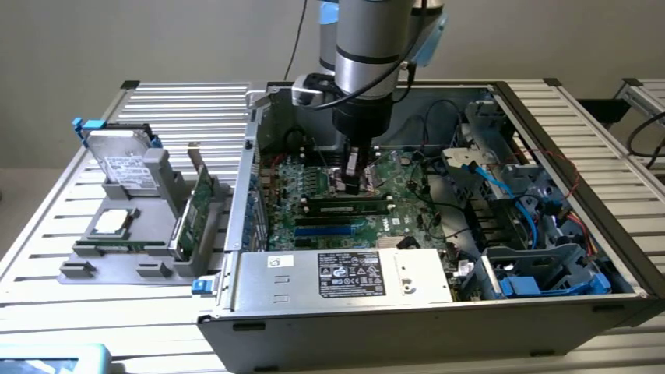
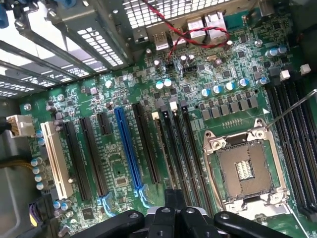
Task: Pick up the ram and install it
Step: 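Press down the ram until it locks into place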
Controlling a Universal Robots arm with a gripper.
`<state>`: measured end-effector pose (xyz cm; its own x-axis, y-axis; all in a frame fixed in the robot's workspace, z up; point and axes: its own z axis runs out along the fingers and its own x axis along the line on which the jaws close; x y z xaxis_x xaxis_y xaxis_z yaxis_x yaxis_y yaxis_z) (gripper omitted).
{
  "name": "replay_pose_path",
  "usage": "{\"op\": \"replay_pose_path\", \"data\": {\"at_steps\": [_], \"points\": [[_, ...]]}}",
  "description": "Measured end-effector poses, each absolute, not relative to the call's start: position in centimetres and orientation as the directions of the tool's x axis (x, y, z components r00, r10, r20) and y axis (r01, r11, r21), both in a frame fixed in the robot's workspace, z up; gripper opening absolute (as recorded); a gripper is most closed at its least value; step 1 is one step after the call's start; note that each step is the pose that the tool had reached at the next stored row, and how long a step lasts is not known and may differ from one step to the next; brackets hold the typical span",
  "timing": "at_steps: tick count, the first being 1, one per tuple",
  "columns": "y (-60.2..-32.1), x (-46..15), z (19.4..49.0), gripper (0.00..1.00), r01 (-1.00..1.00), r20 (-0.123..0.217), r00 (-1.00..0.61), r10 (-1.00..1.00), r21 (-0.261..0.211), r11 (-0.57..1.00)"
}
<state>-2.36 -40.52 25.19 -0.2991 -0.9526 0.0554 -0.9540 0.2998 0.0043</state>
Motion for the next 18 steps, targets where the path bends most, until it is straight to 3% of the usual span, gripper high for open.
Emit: {"op": "replay_pose_path", "data": {"at_steps": [18], "points": [[-40.52,-2.36,25.17,0.11,-0.853,0.051,-0.521,-0.852,-0.005,0.522]]}}
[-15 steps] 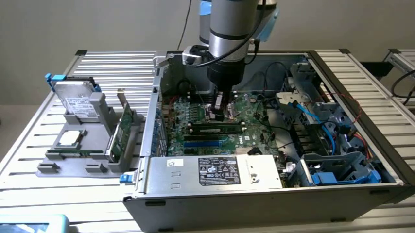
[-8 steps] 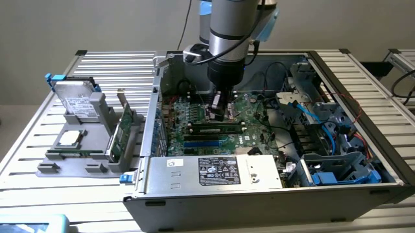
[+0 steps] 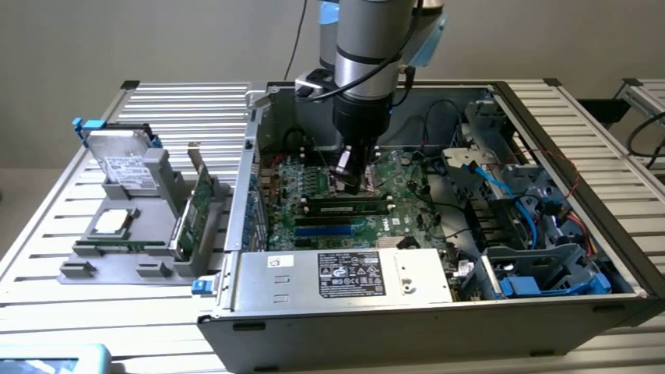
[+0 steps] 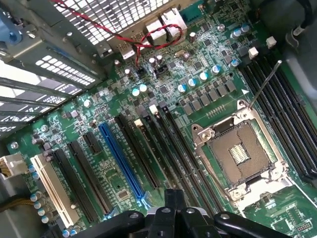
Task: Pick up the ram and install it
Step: 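Press down the ram until it locks into place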
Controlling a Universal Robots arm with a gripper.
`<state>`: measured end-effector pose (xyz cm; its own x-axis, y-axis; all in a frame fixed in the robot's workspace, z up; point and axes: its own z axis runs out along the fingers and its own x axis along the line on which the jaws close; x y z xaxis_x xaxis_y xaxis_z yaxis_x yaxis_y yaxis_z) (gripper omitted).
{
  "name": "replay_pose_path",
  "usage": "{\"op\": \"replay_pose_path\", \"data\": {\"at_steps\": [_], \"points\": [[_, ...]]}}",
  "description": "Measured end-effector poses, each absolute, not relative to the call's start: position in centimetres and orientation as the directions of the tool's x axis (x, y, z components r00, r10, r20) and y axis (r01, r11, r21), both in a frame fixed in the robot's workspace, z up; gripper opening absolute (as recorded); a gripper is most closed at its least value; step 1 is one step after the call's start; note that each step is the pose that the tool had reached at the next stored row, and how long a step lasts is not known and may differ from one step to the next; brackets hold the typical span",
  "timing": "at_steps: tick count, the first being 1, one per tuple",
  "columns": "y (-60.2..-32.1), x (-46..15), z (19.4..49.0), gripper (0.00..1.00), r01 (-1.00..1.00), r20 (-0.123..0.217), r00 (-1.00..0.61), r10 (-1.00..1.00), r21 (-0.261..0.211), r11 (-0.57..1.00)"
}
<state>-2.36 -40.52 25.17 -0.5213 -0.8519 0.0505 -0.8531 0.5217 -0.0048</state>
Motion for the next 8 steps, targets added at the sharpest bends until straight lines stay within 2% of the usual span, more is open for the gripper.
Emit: {"op": "replay_pose_path", "data": {"at_steps": [8], "points": [[-40.52,-2.36,25.15,0.11,-0.799,0.043,-0.601,-0.798,-0.015,0.601]]}}
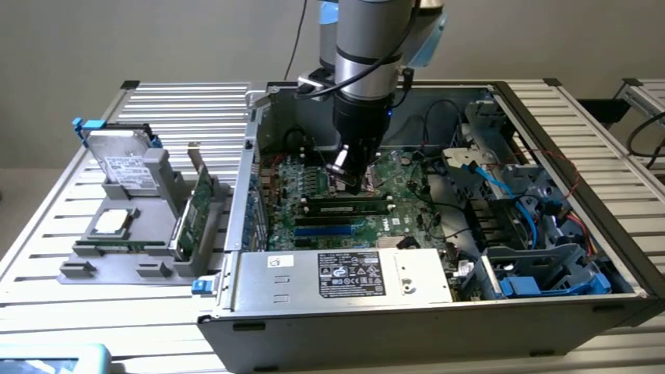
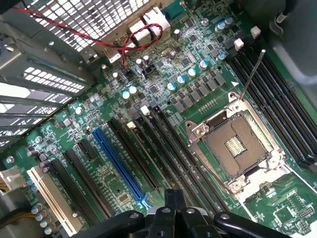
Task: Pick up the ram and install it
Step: 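Press down the ram until it locks into place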
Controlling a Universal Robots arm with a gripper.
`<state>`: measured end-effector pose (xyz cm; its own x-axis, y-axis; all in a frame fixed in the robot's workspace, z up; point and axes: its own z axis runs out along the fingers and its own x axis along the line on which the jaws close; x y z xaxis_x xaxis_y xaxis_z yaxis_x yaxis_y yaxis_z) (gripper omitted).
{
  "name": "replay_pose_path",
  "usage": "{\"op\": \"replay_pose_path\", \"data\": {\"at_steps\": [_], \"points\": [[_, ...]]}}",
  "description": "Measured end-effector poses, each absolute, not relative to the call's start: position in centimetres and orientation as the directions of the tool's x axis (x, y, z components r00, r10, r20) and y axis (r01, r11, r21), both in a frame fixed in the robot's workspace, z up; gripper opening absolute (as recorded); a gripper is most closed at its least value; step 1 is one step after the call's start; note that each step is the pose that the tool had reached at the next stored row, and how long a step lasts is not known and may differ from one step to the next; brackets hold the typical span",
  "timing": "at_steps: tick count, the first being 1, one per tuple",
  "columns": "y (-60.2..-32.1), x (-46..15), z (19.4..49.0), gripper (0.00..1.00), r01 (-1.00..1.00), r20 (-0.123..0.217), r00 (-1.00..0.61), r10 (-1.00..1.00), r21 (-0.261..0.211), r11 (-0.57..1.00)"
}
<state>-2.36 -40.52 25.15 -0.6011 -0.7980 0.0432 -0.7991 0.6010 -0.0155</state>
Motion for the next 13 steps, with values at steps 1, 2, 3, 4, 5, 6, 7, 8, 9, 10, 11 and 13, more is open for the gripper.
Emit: {"op": "replay_pose_path", "data": {"at_steps": [1,2,3,4,5,6,7,8,9,10,11,13], "points": [[-40.52,-2.36,25.14,0.11,-0.792,0.042,-0.610,-0.791,-0.017,0.610],[-40.52,-2.36,25.14,0.11,-0.785,0.041,-0.619,-0.784,-0.018,0.619],[-40.52,-2.36,25.13,0.11,-0.777,0.040,-0.629,-0.776,-0.020,0.629],[-40.52,-2.36,25.13,0.11,-0.770,0.039,-0.638,-0.769,-0.021,0.638],[-40.52,-2.36,25.13,0.11,-0.762,0.038,-0.647,-0.761,-0.022,0.647],[-40.52,-2.36,25.12,0.11,-0.754,0.037,-0.657,-0.753,-0.024,0.656],[-40.52,-2.36,25.11,0.11,-0.746,0.035,-0.666,-0.745,-0.025,0.665],[-40.52,-2.36,25.11,0.11,-0.738,0.034,-0.674,-0.738,-0.026,0.674],[-40.52,-2.36,25.10,0.11,-0.730,0.033,-0.683,-0.730,-0.027,0.683],[-40.52,-2.36,25.10,0.11,-0.722,0.032,-0.692,-0.722,-0.028,0.691],[-40.52,-2.36,25.09,0.11,-0.714,0.031,-0.701,-0.713,-0.030,0.700],[-40.52,-2.36,25.08,0.11,-0.698,0.029,-0.717,-0.697,-0.032,0.716]]}}
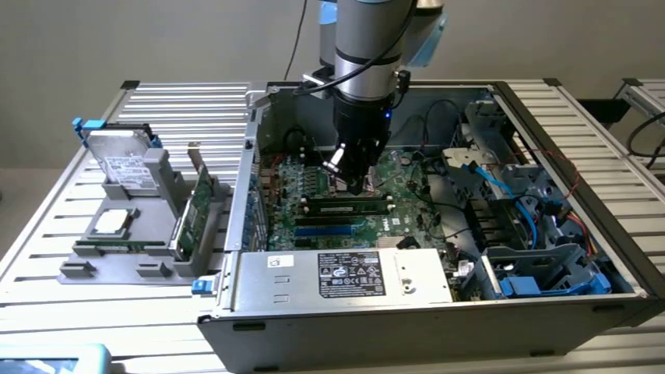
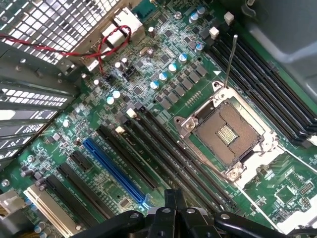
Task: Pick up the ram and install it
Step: 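Press down the ram until it locks into place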
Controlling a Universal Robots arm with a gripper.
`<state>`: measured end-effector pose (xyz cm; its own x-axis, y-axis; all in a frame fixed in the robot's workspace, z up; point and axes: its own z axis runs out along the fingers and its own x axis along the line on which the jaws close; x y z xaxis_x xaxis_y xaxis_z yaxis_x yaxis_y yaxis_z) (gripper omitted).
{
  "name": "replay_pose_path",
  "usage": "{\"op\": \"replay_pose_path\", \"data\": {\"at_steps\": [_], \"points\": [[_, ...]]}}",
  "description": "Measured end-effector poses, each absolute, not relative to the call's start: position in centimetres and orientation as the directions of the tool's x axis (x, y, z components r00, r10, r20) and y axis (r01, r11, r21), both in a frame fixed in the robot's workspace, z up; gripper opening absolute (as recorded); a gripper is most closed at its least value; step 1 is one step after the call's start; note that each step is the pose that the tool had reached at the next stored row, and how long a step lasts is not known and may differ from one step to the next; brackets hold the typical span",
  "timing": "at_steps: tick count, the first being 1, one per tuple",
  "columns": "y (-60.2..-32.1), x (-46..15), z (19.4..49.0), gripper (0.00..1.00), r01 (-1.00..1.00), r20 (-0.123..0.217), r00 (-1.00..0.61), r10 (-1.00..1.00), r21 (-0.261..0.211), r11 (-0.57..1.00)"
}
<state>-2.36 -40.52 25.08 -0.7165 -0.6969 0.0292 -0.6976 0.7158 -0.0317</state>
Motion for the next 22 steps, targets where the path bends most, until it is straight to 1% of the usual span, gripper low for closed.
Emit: {"op": "replay_pose_path", "data": {"at_steps": [22], "points": [[-40.52,-2.36,24.92,0.11,-0.487,0.006,-0.873,-0.487,-0.052,0.872]]}}
